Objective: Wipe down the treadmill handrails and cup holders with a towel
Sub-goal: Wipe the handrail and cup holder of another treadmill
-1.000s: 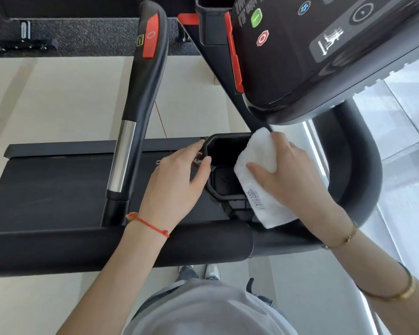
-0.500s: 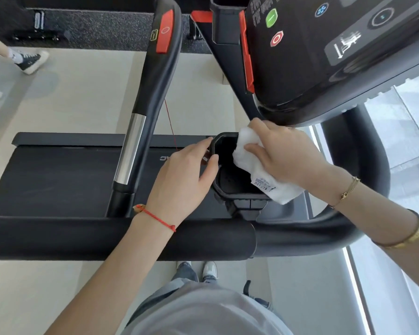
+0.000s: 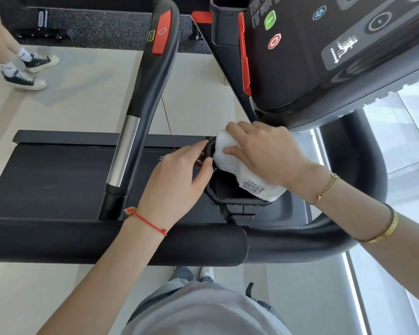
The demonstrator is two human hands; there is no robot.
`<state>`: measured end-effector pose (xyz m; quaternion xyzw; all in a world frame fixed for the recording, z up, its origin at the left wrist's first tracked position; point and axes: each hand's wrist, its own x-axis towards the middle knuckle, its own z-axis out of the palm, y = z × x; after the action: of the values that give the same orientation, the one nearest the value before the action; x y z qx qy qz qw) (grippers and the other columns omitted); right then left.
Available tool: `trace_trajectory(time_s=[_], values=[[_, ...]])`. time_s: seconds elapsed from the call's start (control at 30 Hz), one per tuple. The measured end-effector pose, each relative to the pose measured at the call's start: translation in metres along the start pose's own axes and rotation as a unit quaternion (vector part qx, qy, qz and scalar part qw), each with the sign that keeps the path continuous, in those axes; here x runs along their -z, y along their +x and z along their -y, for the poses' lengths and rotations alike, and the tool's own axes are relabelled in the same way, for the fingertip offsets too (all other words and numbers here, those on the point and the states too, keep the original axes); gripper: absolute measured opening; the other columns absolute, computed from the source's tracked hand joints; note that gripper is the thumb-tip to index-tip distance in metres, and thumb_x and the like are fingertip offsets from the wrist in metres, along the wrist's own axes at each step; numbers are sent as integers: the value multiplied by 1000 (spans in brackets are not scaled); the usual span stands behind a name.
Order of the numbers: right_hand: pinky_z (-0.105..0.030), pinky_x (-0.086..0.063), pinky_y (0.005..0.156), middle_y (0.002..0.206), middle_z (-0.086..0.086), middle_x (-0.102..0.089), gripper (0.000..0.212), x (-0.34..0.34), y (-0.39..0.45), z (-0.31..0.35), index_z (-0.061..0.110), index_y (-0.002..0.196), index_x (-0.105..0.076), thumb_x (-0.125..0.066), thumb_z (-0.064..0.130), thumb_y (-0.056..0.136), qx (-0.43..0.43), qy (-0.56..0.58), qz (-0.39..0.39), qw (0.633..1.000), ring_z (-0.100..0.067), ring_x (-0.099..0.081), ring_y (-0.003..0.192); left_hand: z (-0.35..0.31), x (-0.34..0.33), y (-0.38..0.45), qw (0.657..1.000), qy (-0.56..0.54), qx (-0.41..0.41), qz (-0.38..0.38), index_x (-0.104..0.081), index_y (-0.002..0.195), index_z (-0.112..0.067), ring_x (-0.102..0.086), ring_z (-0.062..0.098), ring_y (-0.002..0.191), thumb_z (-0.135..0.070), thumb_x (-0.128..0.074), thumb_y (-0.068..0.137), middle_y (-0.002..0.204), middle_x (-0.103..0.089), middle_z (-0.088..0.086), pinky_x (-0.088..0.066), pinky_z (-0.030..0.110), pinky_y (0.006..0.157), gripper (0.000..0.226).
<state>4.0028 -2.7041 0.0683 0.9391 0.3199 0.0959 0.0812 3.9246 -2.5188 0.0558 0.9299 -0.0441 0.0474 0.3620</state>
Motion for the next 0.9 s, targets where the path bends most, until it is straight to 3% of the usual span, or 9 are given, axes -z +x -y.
trace_trajectory(time_s=[0.2,0.37,0.53,0.63,0.9], values=[[-28,-31,49,88,-3,-62,47,-2,-10,-6,12,112,-57,-33,48,94,-6,65,-5,998,-27,-59,69,2,-1,2,1000,-19,4,-10,-61,130,-28,-66,12,93,-36,-47,94,100,-69,-9,-56,42,82,39],[-31,-30,59,103,-7,-62,47,2,-14,-1,11,124,-52,-41,45,93,-29,74,11,997,-31,-61,84,3,-1,3,1000,-25,9,-6,-61,130,-28,-65,9,96,-39,-47,93,103,-69,-11,-55,40,86,41],[-31,-31,55,94,-9,-61,45,3,-15,2,10,117,-53,-38,46,94,-62,58,30,996,-33,-61,79,3,1,4,1000,-25,10,-3,-60,132,-28,-65,7,96,-45,-43,92,104,-69,-11,-55,37,88,48],[-31,-26,55,86,-11,-61,44,6,-18,2,8,106,-52,-39,48,96,-114,53,16,992,-34,-61,69,3,1,5,1000,-16,7,3,-59,133,-27,-65,6,97,-41,-46,95,104,-68,-11,-55,37,87,43],[-33,-30,65,100,-15,-64,42,8,-27,11,6,117,-47,-47,43,98,-255,175,19,951,-38,-60,88,3,3,3,1000,1,-2,10,-56,137,-23,-65,12,99,-36,-49,98,105,-69,-7,-55,39,86,42]])
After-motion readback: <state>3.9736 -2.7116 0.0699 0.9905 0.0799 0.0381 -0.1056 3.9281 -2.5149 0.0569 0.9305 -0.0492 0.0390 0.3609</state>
